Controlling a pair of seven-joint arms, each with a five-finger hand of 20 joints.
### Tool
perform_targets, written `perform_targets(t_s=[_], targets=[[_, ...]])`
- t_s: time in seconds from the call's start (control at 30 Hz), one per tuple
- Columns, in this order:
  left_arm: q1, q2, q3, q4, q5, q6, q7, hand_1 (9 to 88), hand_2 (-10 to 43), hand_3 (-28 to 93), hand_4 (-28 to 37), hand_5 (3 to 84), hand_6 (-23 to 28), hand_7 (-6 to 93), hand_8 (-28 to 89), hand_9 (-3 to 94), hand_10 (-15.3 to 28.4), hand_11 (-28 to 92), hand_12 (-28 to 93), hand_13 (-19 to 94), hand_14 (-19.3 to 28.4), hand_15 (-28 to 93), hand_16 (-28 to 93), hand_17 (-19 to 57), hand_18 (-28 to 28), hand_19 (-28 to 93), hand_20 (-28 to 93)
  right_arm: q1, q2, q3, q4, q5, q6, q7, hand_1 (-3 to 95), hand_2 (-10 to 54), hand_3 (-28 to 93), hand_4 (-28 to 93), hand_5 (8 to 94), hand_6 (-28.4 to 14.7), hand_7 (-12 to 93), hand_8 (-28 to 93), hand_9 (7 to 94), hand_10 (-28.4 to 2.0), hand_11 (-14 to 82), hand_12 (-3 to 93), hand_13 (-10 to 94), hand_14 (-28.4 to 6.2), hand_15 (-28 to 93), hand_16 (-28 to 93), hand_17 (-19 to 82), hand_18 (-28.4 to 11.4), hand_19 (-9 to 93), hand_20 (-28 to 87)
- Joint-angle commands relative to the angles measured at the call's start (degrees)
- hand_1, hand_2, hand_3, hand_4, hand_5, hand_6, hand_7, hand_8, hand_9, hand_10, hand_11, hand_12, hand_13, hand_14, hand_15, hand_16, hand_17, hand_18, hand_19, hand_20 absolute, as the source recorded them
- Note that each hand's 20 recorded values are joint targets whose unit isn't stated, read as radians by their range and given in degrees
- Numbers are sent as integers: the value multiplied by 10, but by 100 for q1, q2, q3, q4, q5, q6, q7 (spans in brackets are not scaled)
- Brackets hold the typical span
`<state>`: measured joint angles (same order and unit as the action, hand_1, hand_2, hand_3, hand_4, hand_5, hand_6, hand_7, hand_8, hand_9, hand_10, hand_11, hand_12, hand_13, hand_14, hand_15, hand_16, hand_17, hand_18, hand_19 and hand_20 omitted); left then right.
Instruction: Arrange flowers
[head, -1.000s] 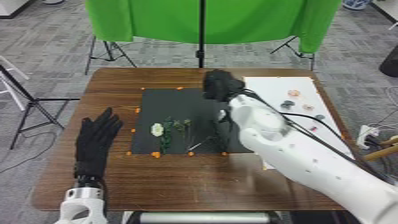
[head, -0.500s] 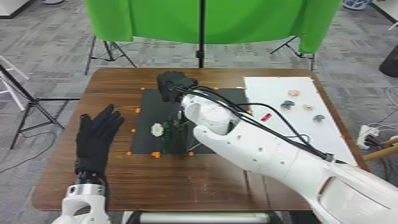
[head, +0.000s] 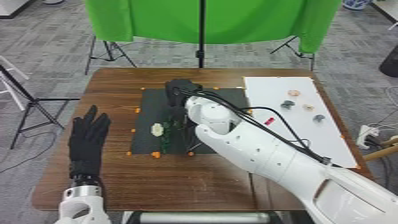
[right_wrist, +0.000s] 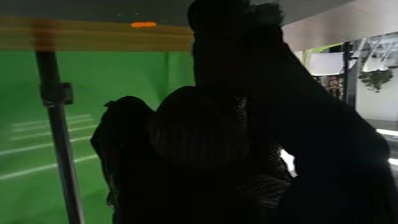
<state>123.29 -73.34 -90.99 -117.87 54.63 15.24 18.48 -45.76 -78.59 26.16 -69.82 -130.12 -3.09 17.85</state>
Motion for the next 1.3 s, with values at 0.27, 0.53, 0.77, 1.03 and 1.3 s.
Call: perform_targets(t_s=[0.27, 0.53, 0.77, 1.03, 1.3], targets=[[-79, -47, 36, 34, 42, -244, -269, 148, 64, 572, -283, 308, 58, 59, -58, 326, 124, 119, 94, 229, 156, 161, 1, 4, 116, 90, 167, 30, -11, 77, -159, 186, -356, 129, 437, -95, 697, -247, 665, 29, 170, -112, 828, -113, 179, 192, 915, -15, 601, 356, 680, -107, 932, 608], [-52, -169, -25, 41, 112, -435, -441, 148, 61, 584, -283, 313, 59, 62, -57, 328, 124, 123, 99, 232, 159, 171, -1, 2, 119, 95, 168, -456, 1146, 730, -1691, 442, 101, 399, 356, -95, 672, -249, 575, 25, 139, -111, 800, -131, 156, 173, 922, -22, 545, 352, 673, -106, 932, 568], [247, -204, -173, -74, 131, -373, -432, 145, 44, 634, -283, 345, 51, 76, -56, 350, 123, 144, 109, 248, 164, 188, -3, 3, 121, 101, 171, -2338, 2869, 2799, -3390, 340, 349, 684, 378, -95, 683, -193, 602, 11, 139, -93, 726, -140, 143, 184, 827, -68, 536, 332, 565, -147, 931, 509], [330, -235, -227, -92, 149, -460, -402, 154, 40, 640, -283, 355, 53, 83, -58, 355, 125, 154, 110, 251, 166, 203, -8, 4, 121, 104, 173, -4269, 3343, 5061, -3599, -211, 55, 1240, 375, -95, 699, -192, 552, 4, 130, -93, 618, -145, 98, 171, 786, -74, 510, 324, 531, -156, 927, 464], [337, -262, -210, -107, 191, -517, -425, 154, 41, 642, -283, 360, 55, 83, -58, 359, 125, 160, 111, 255, 169, 216, -9, 4, 121, 110, 177, -4283, 3236, 5359, -3051, 163, -581, 1575, 311, -95, 687, -202, 488, -7, 97, -81, 568, -168, 76, 168, 762, -98, 556, 325, 526, -165, 932, 454]])
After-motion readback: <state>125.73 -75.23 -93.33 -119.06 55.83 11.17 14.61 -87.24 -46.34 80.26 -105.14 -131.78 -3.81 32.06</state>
